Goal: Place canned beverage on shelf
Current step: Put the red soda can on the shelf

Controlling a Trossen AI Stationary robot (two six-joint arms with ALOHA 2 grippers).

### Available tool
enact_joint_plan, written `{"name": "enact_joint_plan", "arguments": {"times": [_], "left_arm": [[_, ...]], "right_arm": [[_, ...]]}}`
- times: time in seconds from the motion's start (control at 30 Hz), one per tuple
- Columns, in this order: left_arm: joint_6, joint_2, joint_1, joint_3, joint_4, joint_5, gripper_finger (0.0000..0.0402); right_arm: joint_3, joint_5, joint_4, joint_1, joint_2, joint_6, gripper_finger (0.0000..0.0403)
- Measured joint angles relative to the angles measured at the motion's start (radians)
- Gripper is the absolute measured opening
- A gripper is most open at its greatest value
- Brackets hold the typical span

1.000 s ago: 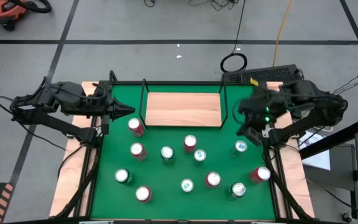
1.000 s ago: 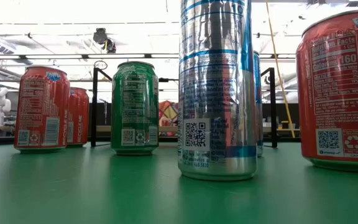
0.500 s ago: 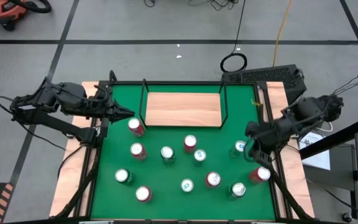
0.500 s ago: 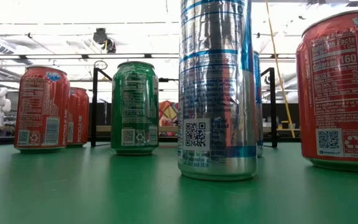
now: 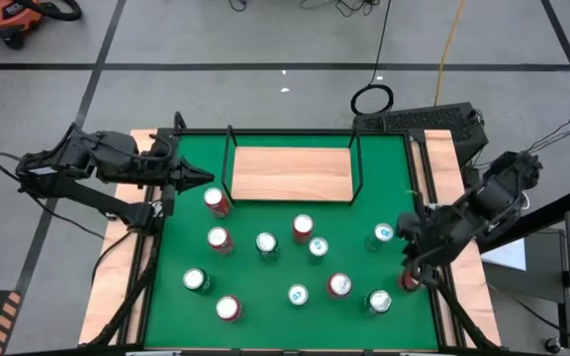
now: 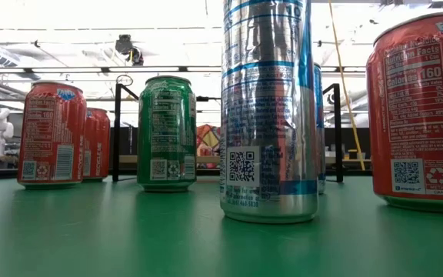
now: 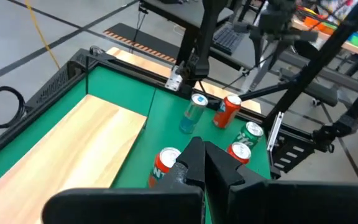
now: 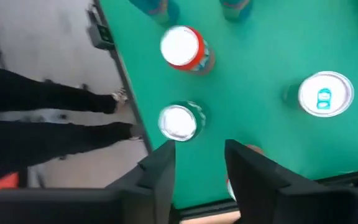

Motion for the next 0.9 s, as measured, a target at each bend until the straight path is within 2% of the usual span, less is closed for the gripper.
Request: {"name": "enact_joint_plan", "arguments": {"times": [0.27, 0.57, 0.9], "left_arm": [[-0.001, 0.000, 0.000, 0.000, -0.007, 0.028, 0.0000], [0.000, 0.012, 0.000, 0.000, -0.013, 0.025, 0.0000], [0.001, 0.045, 0.000, 0.000, -0.056, 0.019, 0.0000]], "right_arm": [[-0.171, 0.005, -0.002, 0.106, -0.050, 0.026, 0.0209], [-0.244, 0.057, 0.000, 0.184, -0.097, 0.063, 0.0292], [-0.324, 0.057, 0.000, 0.251, -0.097, 0.085, 0.0315]]}}
